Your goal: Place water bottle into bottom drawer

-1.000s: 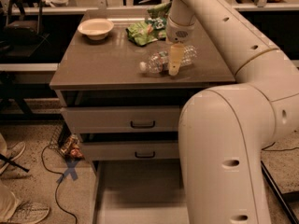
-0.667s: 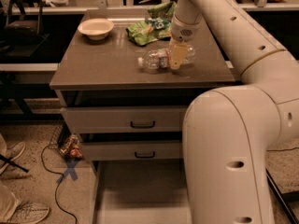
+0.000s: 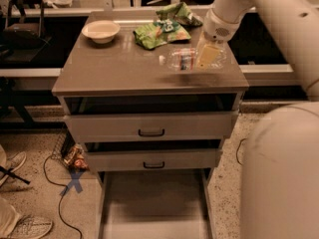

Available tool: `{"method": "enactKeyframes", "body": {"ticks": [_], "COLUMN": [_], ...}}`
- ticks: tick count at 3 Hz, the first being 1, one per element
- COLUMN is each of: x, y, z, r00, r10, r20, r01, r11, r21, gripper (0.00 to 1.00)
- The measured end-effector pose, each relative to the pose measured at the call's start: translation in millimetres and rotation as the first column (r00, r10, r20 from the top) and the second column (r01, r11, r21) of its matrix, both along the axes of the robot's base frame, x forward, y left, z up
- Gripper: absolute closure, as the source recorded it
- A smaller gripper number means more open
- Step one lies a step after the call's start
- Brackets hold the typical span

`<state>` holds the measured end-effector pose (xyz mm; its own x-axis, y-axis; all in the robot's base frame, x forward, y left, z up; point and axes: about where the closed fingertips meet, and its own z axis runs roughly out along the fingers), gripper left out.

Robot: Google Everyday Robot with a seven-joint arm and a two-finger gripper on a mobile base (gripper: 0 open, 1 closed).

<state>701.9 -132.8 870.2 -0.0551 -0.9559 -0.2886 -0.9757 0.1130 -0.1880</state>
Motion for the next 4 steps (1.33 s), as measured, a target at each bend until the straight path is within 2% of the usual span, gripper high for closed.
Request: {"method": "enactKeyframes", "body": {"ticks": [1,2,3,4], "x": [-61,-126,-144,-144], "y": [-23,-40,-49,-49], "z": [20,18,-8,-9], "r00": [0.9985,0.9885,0.9796,0.9796], "r10": [-0.049,-0.119,-0.130,-0.130], "r20": [-0.024,-0.093,-0.153,-0.153], "r01": [0.050,0.132,0.150,0.150], "r11": [0.996,0.981,0.981,0.981], "r21": [0.073,0.143,0.124,0.124], "gripper": [1.00,1.00,1.00,1.00]}}
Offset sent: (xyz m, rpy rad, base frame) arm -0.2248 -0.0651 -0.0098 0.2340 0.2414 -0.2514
